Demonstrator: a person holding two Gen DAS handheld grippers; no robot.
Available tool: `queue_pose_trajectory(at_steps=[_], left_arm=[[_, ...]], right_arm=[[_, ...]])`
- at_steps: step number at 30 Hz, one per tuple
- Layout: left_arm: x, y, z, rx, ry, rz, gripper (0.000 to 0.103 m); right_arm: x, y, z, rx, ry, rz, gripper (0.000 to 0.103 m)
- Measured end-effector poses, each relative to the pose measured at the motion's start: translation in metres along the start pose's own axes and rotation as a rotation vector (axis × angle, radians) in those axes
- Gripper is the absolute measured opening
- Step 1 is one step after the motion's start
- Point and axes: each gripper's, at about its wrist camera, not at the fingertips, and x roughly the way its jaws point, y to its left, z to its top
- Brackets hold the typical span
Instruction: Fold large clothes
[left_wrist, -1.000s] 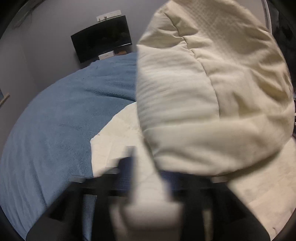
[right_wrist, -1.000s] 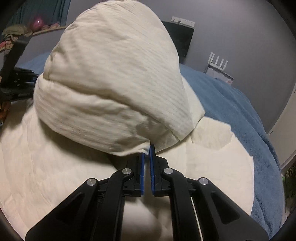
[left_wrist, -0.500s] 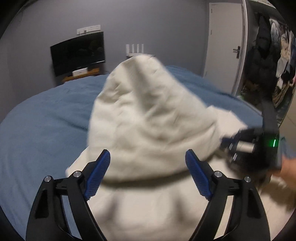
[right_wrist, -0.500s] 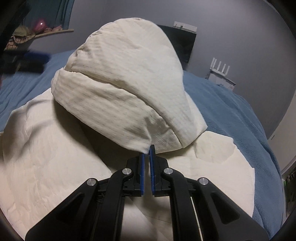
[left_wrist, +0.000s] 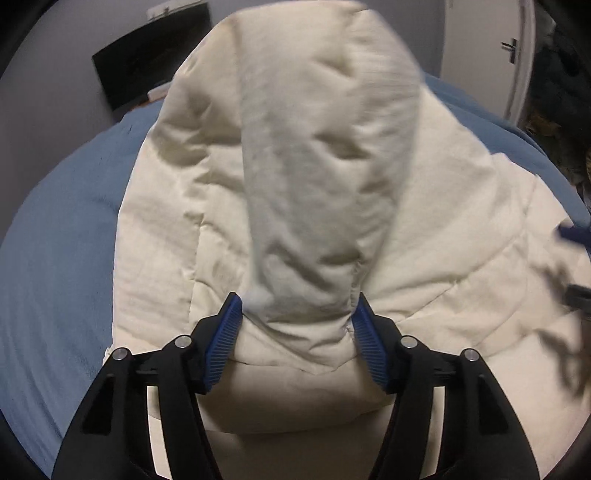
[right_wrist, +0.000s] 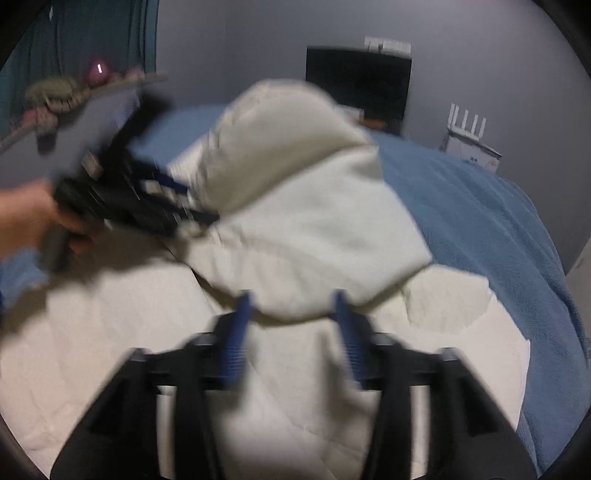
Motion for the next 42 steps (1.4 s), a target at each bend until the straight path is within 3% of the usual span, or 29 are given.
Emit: queue_pose_trajectory(at_steps=[3, 6, 11, 13, 22, 26, 29, 36, 39, 42], left_arm=[[0.006, 0.008, -0.006, -0.031, -0.004, -0.032, 0.062], [0.013, 0.005, -0.016, -0.012, 0.010, -0.030, 0.063], [0.018, 0.022, -0.022, -0.024, 0.016, -0.050, 0.064], [0.022, 0.023, -0.021, -0.025, 0.020, -0.055, 0.065], [0.030, 0.000, -0.019, 0.026, 0.032, 0.057, 0.067], [0.011, -0.011, -0.019, 0.040, 0.048, 0.099, 0.071], [-0.025, -0.016, -0.025, 0.041, -0.020, 0.119, 0.084], [-0.119, -0.023, -0.061, 0.055, -0.111, 0.140, 0.095], [-0.158, -0.023, -0.086, 0.014, -0.093, 0.107, 0.096], [-0.185, -0.029, -0.112, -0.004, -0.051, 0.135, 0.096]], right_arm=[[0.012, -0.009, 0.019, 0.025, -0.003, -0.044, 0.057], [0.043, -0.008, 0.027, 0.004, 0.060, -0.071, 0.057], [0.112, -0.011, 0.015, 0.009, 0.305, -0.143, 0.057], [0.127, -0.011, 0.009, -0.002, 0.358, -0.170, 0.057], [0.133, -0.009, 0.002, 0.001, 0.351, -0.196, 0.058], [0.100, -0.019, 0.011, 0.138, 0.351, -0.170, 0.066], [0.057, -0.025, 0.014, 0.222, 0.277, -0.155, 0.068], [-0.069, -0.020, -0.006, 0.243, 0.113, -0.277, 0.092], [-0.120, -0.007, -0.016, 0.260, 0.080, -0.275, 0.094], [-0.167, 0.005, -0.031, 0.293, 0.080, -0.247, 0.094]])
